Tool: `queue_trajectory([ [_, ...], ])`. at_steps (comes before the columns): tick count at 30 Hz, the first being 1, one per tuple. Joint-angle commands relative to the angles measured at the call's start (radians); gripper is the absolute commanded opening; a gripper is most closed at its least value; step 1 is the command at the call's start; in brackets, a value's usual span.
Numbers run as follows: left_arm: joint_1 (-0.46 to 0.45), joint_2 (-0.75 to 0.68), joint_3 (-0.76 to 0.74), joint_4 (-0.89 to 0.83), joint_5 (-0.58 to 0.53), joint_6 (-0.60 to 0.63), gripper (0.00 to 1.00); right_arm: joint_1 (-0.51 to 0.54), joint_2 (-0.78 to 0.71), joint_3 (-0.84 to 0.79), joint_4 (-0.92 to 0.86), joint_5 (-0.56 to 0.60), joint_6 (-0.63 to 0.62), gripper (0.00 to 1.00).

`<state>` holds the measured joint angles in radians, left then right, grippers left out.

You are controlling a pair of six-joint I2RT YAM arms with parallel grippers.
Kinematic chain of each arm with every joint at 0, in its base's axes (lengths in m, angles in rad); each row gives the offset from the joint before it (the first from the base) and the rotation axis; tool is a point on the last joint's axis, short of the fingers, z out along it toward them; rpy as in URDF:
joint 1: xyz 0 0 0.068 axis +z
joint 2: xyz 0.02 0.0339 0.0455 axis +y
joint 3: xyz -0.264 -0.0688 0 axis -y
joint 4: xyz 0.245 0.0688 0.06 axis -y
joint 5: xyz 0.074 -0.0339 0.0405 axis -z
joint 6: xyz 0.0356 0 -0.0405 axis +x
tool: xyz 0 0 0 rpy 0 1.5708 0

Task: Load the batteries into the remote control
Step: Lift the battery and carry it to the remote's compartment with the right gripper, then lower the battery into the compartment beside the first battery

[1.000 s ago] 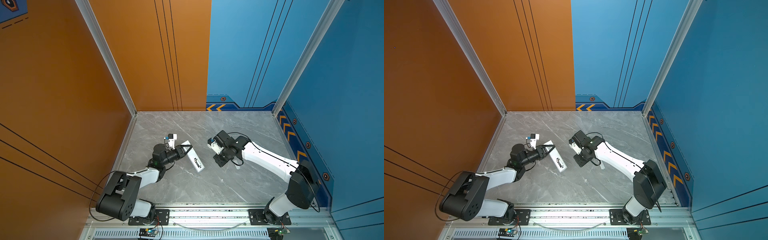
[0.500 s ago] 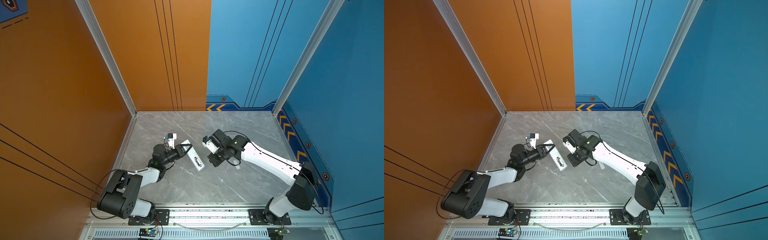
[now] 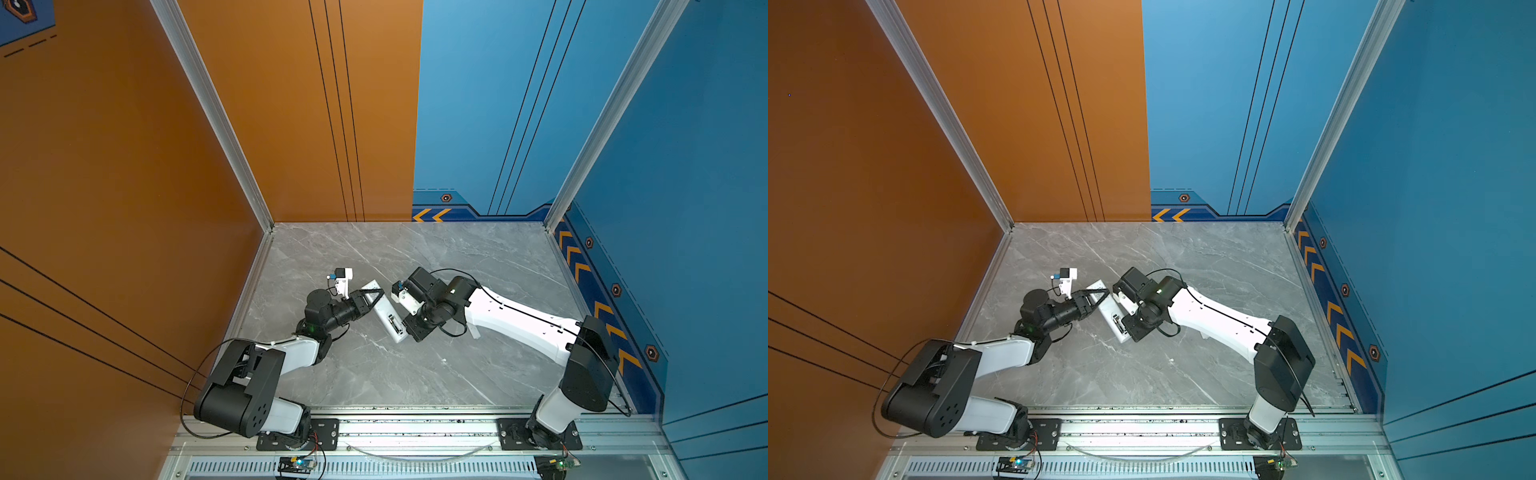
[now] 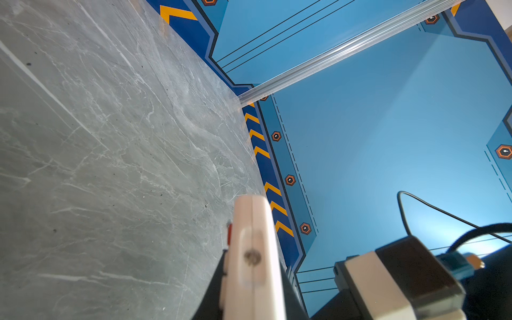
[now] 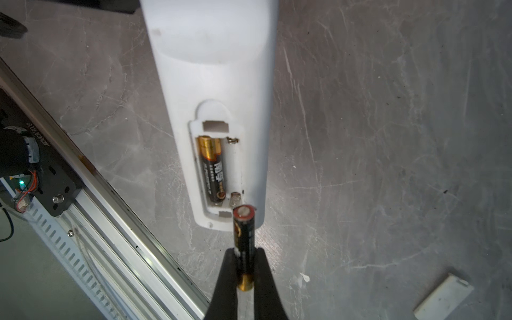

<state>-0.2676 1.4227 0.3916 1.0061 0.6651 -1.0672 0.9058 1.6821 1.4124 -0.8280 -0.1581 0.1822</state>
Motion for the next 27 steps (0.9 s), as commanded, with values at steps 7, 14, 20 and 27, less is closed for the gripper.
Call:
queue_trajectory([
  [7, -0.001, 0.001, -0.017, 0.050, -0.010, -0.015, 0.00, 0.014, 0.030, 0.048, 0.026, -0.003, 0.020, 0.00],
  [14, 0.005, 0.000, -0.027, 0.058, -0.006, -0.026, 0.00, 0.018, 0.052, 0.059, 0.030, -0.004, 0.019, 0.00],
  [20, 0.011, -0.005, -0.030, 0.060, -0.003, -0.025, 0.00, 0.024, 0.066, 0.066, 0.030, -0.003, 0.020, 0.00],
  [27, 0.012, -0.008, -0.034, 0.062, -0.001, -0.028, 0.00, 0.024, 0.082, 0.072, 0.030, 0.005, 0.022, 0.00],
])
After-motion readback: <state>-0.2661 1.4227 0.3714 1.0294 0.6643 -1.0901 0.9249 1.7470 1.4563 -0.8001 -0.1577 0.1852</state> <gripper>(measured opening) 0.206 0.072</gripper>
